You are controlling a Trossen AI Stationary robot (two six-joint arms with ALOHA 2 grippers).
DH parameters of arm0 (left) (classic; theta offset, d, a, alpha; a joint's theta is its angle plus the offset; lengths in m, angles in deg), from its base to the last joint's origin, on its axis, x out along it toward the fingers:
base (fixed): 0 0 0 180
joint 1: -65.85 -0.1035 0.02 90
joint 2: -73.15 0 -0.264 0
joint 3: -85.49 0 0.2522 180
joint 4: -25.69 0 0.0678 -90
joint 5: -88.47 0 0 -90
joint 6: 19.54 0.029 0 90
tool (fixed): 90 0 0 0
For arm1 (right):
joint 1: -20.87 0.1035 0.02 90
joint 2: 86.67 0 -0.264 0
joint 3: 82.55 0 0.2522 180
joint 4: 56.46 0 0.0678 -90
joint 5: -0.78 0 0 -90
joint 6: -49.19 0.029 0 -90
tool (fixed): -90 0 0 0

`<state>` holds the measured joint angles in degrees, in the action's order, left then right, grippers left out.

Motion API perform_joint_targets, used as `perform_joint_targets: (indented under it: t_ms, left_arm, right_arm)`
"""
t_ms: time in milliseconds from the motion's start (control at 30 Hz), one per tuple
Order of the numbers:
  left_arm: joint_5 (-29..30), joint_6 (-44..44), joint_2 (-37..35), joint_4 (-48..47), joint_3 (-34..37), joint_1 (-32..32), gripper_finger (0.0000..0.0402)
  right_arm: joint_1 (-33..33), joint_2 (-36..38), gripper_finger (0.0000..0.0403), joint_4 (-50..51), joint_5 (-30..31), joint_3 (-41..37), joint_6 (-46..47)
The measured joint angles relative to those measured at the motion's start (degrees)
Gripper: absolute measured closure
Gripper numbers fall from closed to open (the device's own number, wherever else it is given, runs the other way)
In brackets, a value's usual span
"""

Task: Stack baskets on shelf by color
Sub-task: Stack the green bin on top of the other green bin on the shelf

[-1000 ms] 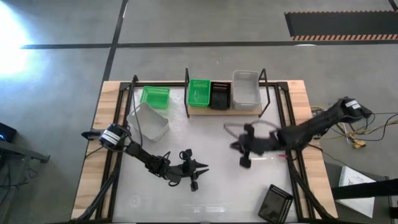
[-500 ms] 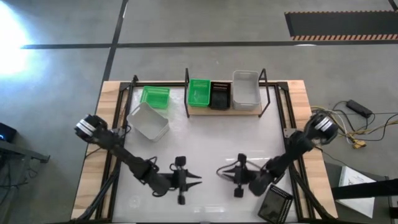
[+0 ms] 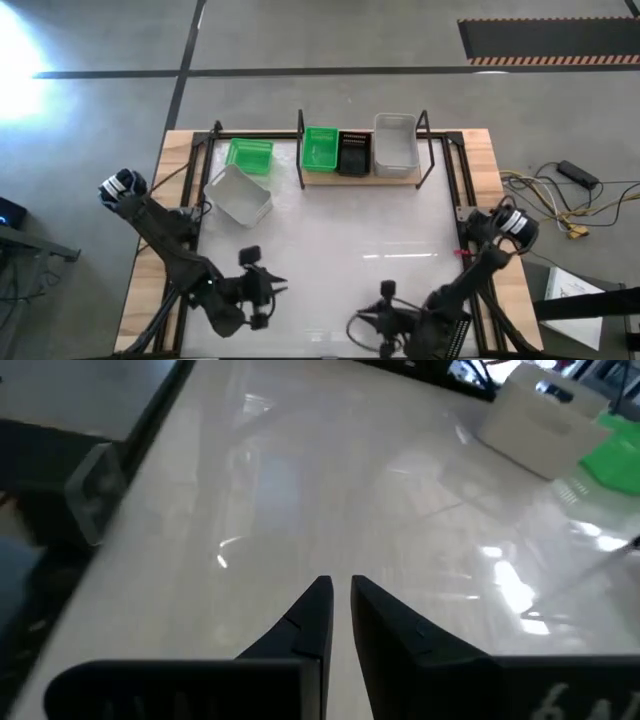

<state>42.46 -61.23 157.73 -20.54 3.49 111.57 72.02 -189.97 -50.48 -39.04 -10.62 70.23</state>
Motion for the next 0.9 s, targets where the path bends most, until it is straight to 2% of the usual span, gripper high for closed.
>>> perform_joint_targets:
  t_ms: [233, 333, 400, 533, 733, 800, 900]
  left_arm:
    - [-0.14, -24.91, -3.48, -25.36, 1.35, -2.14, 0.0343]
    - [-0.94, -34.27, -4.07, -36.66, 2.36, -6.39, 0.0343]
    - [-2.41, -35.71, -4.23, -41.04, 2.37, -10.45, 0.0336]
    - [-5.01, -30.06, -4.38, -42.31, 2.37, -19.99, 0.0298]
    - [-6.65, -18.25, -4.38, -39.71, 3.87, -38.32, 0.0209]
    - [-8.15, -12.39, -4.38, -35.65, 5.52, -45.22, 0.0182]
    - [-14.79, 0.00, -4.38, -24.88, 9.22, -55.68, 0.0152]
  right_arm:
    - [7.48, 0.00, 0.0369, 17.83, 7.15, 6.65, 11.97]
    - [9.67, 0.00, 0.0369, 19.06, 10.52, 7.07, 13.74]
    - [10.63, 0.00, 0.0369, 19.03, 12.45, 6.83, 13.96]
    - [11.11, 0.00, 0.0369, 19.08, 14.56, 5.83, 15.73]
    - [11.09, 0.00, 0.0369, 19.02, 14.53, 4.99, 18.74]
    - [11.17, 0.00, 0.0369, 18.42, 14.53, 4.97, 18.97]
    - [11.24, 0.00, 0.0369, 17.34, 14.48, 4.99, 19.03]
